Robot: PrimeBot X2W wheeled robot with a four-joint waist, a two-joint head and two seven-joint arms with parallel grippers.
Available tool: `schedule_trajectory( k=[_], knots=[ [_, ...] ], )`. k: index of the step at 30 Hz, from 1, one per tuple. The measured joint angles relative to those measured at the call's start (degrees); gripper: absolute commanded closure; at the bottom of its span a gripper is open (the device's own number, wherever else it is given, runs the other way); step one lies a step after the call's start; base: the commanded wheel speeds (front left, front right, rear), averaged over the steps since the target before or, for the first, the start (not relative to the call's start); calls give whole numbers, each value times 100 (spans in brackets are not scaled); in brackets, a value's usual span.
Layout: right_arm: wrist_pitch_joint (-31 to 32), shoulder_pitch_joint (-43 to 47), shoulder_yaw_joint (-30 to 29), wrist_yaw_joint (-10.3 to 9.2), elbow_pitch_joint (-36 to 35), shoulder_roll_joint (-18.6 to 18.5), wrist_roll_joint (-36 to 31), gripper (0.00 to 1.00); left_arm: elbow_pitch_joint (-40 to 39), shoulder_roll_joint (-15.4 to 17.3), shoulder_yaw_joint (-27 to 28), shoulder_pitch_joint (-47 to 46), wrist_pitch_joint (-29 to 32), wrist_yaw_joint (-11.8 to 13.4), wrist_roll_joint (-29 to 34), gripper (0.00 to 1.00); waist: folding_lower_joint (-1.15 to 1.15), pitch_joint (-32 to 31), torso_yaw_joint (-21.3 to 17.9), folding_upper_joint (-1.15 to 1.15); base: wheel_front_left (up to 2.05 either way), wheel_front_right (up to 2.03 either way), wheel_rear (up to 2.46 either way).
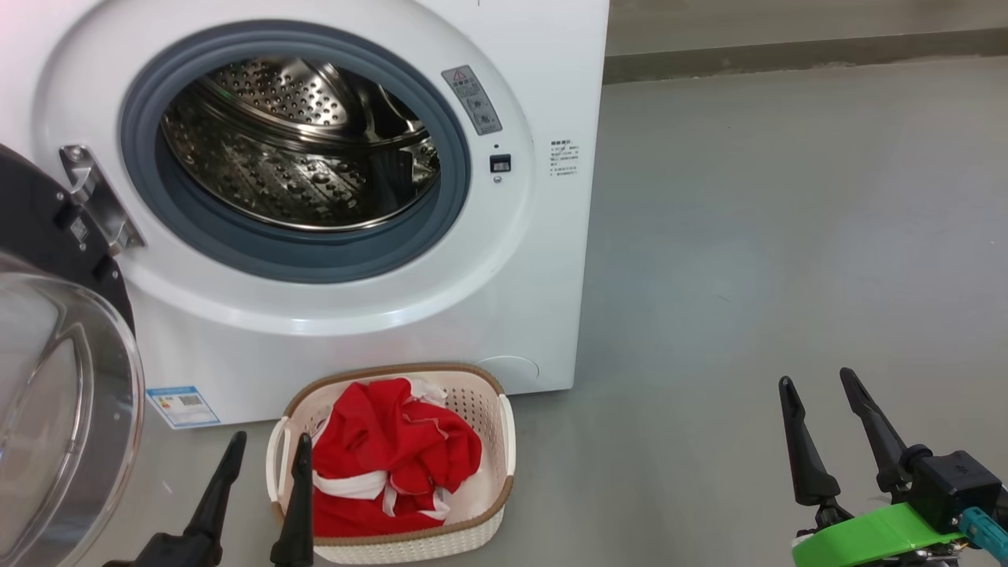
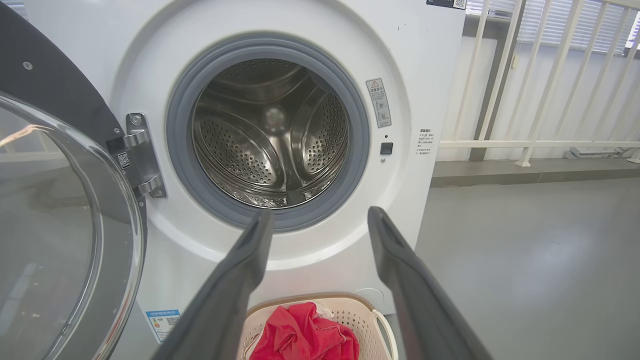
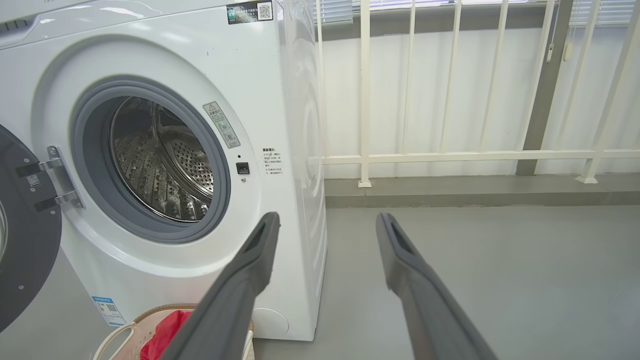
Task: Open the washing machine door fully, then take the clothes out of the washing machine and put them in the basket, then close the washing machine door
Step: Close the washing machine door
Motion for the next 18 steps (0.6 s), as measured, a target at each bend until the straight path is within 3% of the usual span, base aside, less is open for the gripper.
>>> schedule_trajectory(
  k=[5,18],
  knots=[
    [0,0,3,0,0,0,1,0,-26,9,-41,1,0,3,8,0,0,13,3,0,-37,37,0],
    [0,1,20,0,-1,2,5,0,-66,16,-47,3,42,303,109,0,0,40,45,0,0,0,0]
  ],
)
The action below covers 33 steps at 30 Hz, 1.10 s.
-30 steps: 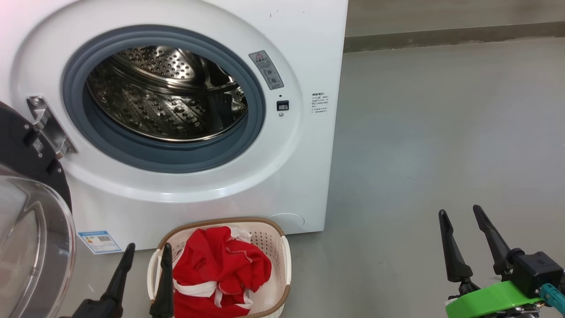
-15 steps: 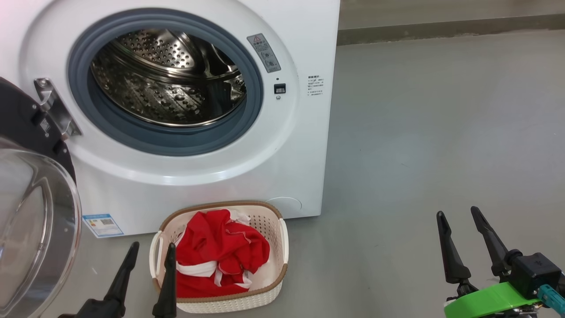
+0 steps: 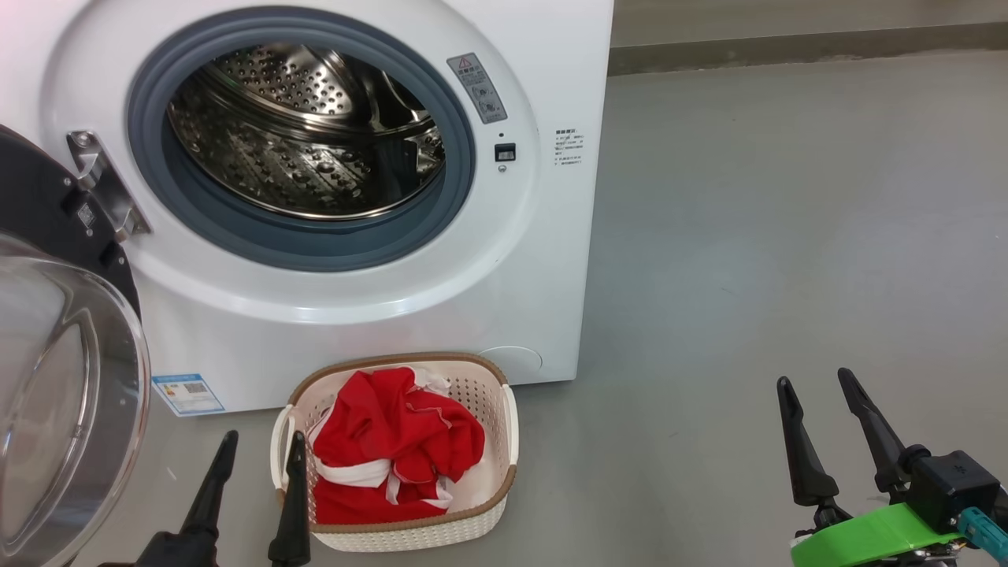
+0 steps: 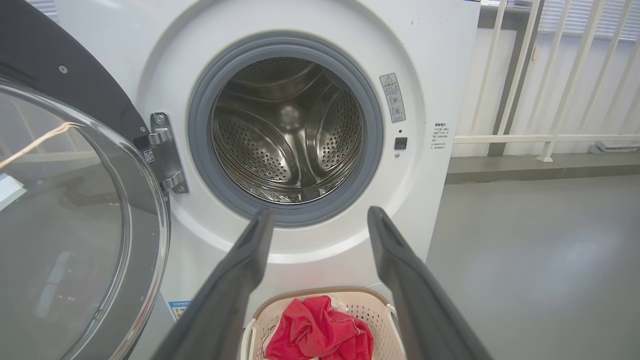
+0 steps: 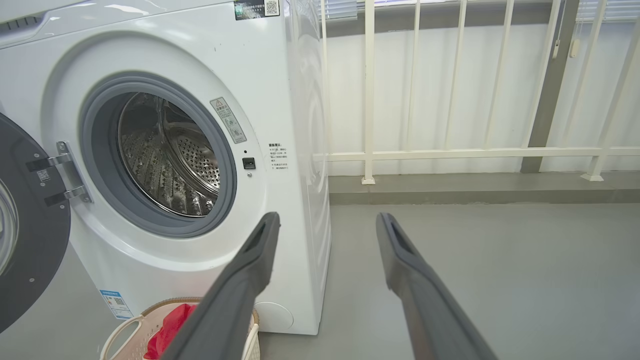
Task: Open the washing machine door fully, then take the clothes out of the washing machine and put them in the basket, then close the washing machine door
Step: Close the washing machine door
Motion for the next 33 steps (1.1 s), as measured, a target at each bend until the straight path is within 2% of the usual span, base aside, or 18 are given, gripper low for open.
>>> schedule_trajectory(
  k=[7,15,28,33],
  knots=[
    [0,0,1,0,-11,0,45,0,-55,40,-20,0,44,73,90,0,0,45,75,0,0,0,0],
    [0,0,-2,0,-81,0,45,0,-282,69,-4,-1,49,152,86,0,0,83,347,0,0,0,0],
    [0,1,45,0,-209,1,43,0,-658,77,36,10,126,457,89,0,0,93,1123,0,0,0,0],
    [0,3,85,0,-221,0,43,0,-725,79,15,94,252,481,90,0,0,81,1477,0,0,0,0]
  ],
)
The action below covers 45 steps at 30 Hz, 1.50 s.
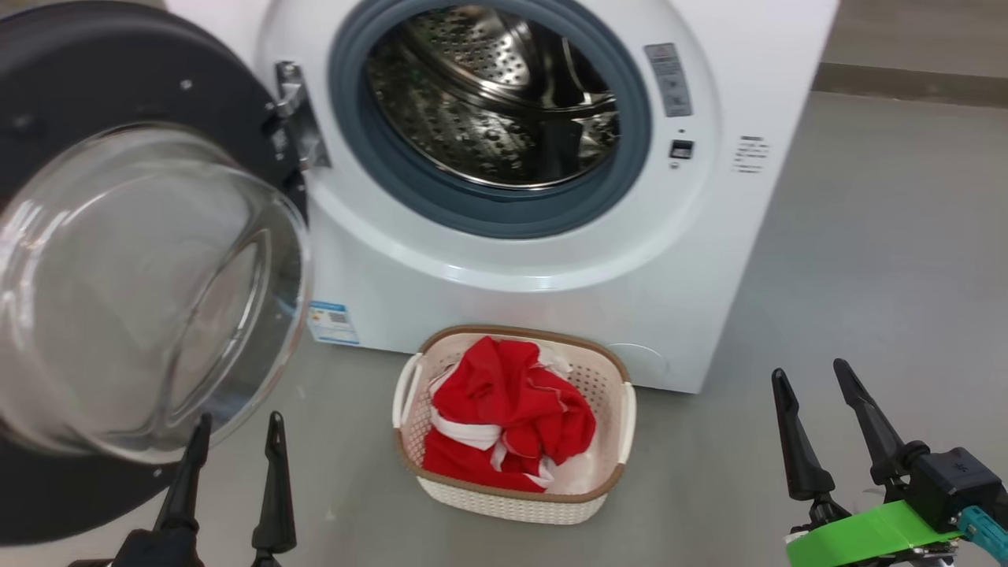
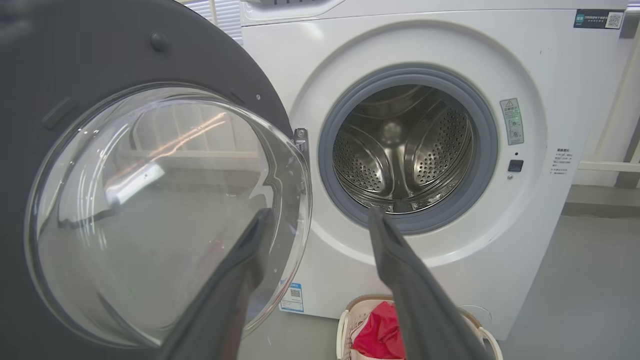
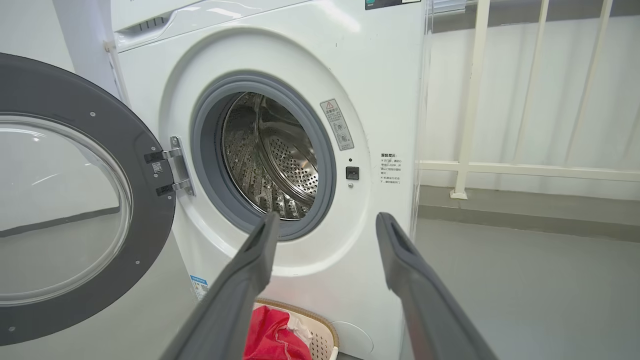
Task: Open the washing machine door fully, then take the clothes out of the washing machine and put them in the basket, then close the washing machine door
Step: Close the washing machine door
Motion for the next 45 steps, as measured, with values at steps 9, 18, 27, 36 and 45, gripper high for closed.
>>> schedule_trajectory(
  k=[9,18,27,36,45],
  knots=[
    [0,29,132,0,-26,0,0,0,-69,78,-36,41,100,24,34,0,0,-19,634,0,0,0,0],
    [0,108,182,0,-113,1,-52,0,-158,81,-34,73,98,148,34,0,0,-48,1178,0,0,0,0],
    [0,119,271,0,-129,1,-52,0,-242,97,-31,142,88,278,44,0,0,-63,1497,0,0,0,0],
    [0,118,293,0,-110,-1,-52,0,-690,148,131,133,-221,327,51,100,0,-39,1420,0,0,0,0],
    [0,118,292,0,-87,0,-52,0,-1144,377,923,-517,-297,316,-276,100,0,21,1279,0,0,0,0]
  ],
)
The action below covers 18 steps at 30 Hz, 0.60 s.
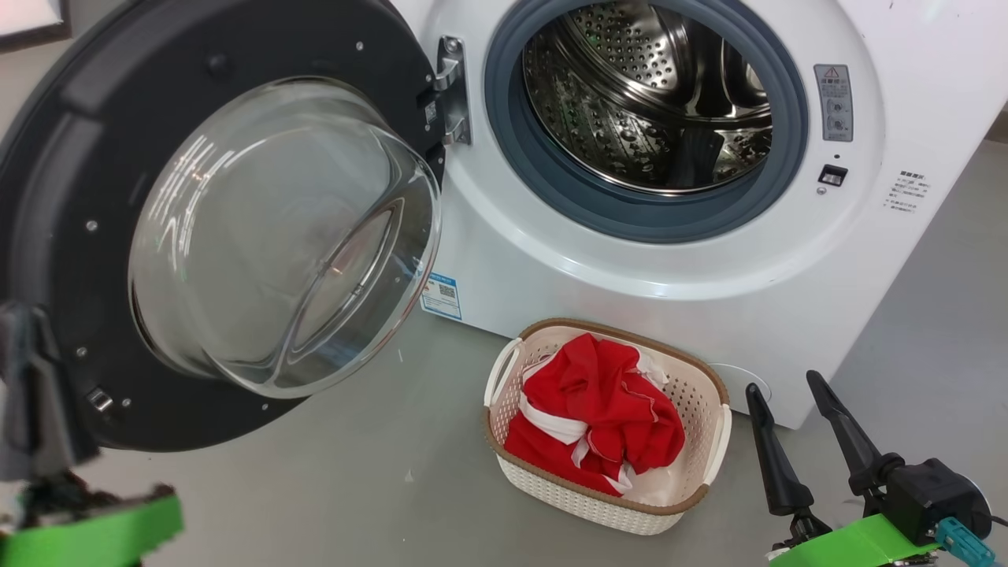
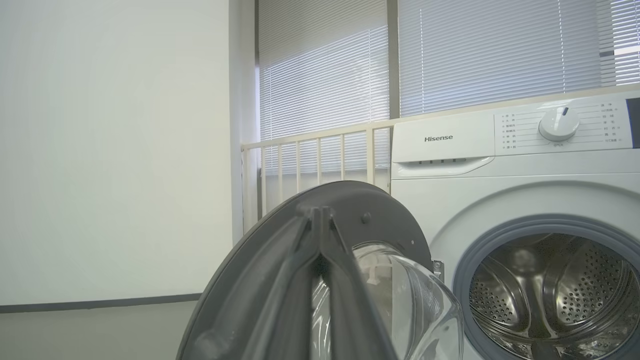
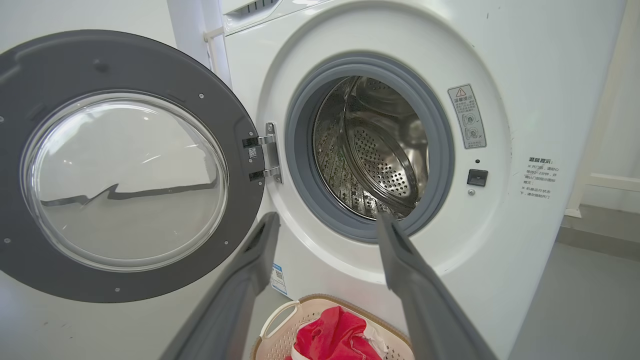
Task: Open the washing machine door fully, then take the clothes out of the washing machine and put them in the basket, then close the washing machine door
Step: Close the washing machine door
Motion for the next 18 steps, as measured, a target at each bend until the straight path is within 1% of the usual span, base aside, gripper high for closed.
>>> schedule_trajectory(
  k=[2,7,11,14,16,18],
  knots=[
    [0,0,-10,0,12,-1,-7,0,100,0,230,-233,-14,-87,-339,100,0,23,-26,0,0,0,0],
    [0,-1,-8,0,30,-1,-44,0,714,34,938,-847,-15,-290,-1308,100,0,69,-86,0,0,0,0],
    [0,-2,-3,0,47,0,-66,0,1484,264,1459,-1445,-11,-505,-2012,100,0,81,-146,0,0,0,0],
    [0,-3,-7,0,60,-2,-81,0,2148,470,1782,-1992,136,-709,-2615,100,0,89,-198,0,0,0,0],
    [0,-3,-4,0,78,-2,-113,0,2581,597,1923,-2386,368,-777,-3005,100,0,91,-231,0,0,0,0],
    [0,-3,2,0,91,-1,-136,0,2991,770,1924,-2716,628,-857,-3150,100,0,92,-264,0,0,0,0]
  ],
)
